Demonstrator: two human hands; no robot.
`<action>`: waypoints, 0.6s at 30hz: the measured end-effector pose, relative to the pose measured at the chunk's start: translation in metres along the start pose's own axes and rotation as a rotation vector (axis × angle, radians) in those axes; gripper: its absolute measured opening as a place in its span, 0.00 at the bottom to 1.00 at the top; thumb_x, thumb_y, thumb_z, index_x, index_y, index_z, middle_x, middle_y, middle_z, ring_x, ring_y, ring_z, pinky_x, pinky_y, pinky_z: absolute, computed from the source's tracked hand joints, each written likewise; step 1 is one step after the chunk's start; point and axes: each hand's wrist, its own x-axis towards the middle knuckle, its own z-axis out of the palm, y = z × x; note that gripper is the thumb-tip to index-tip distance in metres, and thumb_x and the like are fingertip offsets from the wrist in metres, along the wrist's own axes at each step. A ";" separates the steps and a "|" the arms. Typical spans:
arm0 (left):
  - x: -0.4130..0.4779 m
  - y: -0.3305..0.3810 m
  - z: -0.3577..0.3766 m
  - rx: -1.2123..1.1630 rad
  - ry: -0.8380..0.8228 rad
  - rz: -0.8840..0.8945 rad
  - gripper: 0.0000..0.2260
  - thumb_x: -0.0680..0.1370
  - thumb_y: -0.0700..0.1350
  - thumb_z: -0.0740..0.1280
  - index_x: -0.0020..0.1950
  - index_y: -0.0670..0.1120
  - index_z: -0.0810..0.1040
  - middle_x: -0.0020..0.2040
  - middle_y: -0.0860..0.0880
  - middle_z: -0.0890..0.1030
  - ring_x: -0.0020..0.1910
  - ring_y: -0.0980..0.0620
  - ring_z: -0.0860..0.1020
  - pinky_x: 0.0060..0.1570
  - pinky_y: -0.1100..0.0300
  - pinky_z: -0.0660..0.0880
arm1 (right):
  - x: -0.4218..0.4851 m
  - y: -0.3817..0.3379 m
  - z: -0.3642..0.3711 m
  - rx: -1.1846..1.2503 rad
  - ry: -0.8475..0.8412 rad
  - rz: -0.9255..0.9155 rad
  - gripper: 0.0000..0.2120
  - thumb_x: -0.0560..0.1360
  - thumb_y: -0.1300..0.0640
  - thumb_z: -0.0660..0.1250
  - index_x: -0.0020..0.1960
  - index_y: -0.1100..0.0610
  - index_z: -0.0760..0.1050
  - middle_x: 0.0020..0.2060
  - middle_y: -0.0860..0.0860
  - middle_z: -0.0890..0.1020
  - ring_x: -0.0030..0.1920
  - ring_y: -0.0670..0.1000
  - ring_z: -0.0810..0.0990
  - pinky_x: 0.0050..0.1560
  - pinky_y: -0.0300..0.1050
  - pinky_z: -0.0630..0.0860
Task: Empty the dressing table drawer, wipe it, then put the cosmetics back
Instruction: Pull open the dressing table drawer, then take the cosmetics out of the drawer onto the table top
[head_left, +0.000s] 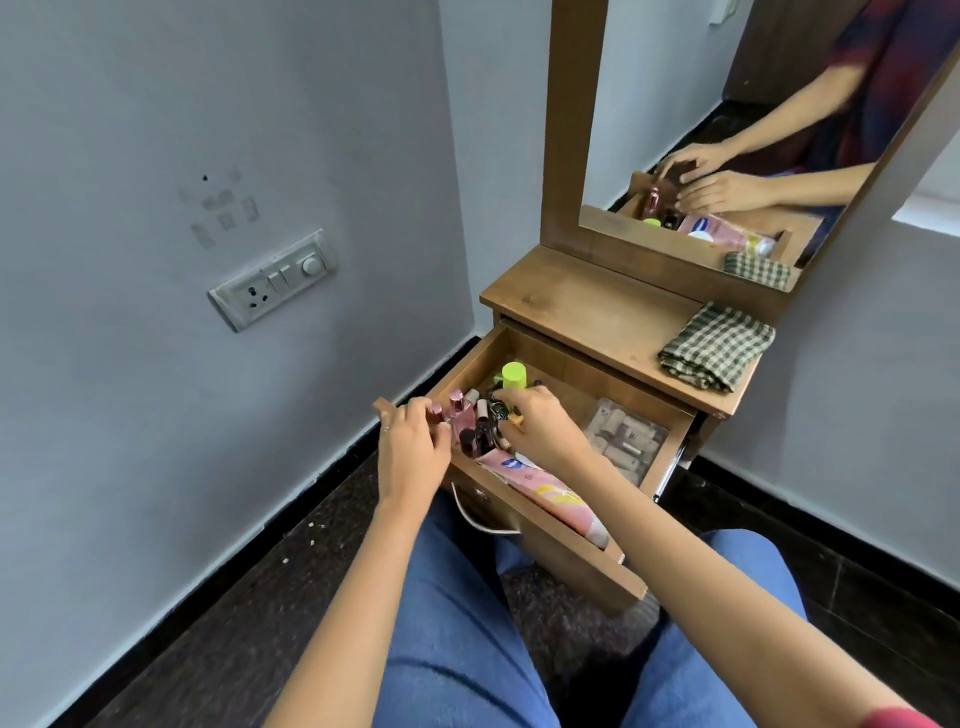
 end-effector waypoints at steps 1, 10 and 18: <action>0.008 -0.002 -0.001 0.024 -0.035 -0.020 0.11 0.75 0.42 0.68 0.56 0.41 0.75 0.50 0.43 0.81 0.55 0.42 0.75 0.57 0.46 0.73 | 0.012 -0.004 0.002 -0.013 -0.017 -0.013 0.21 0.76 0.64 0.62 0.69 0.59 0.70 0.63 0.56 0.77 0.66 0.57 0.70 0.64 0.51 0.70; 0.052 -0.007 0.005 0.353 -0.314 -0.145 0.15 0.74 0.52 0.68 0.56 0.44 0.77 0.51 0.45 0.82 0.58 0.43 0.73 0.55 0.54 0.68 | 0.076 -0.013 0.024 -0.189 -0.241 -0.102 0.16 0.75 0.63 0.67 0.62 0.60 0.75 0.56 0.57 0.81 0.57 0.58 0.78 0.55 0.53 0.78; 0.069 0.008 0.006 0.510 -0.484 -0.262 0.06 0.77 0.49 0.66 0.44 0.49 0.72 0.36 0.51 0.71 0.48 0.49 0.72 0.59 0.52 0.61 | 0.077 -0.011 0.030 -0.172 -0.208 -0.101 0.14 0.74 0.65 0.66 0.59 0.58 0.75 0.53 0.57 0.81 0.55 0.59 0.79 0.50 0.50 0.76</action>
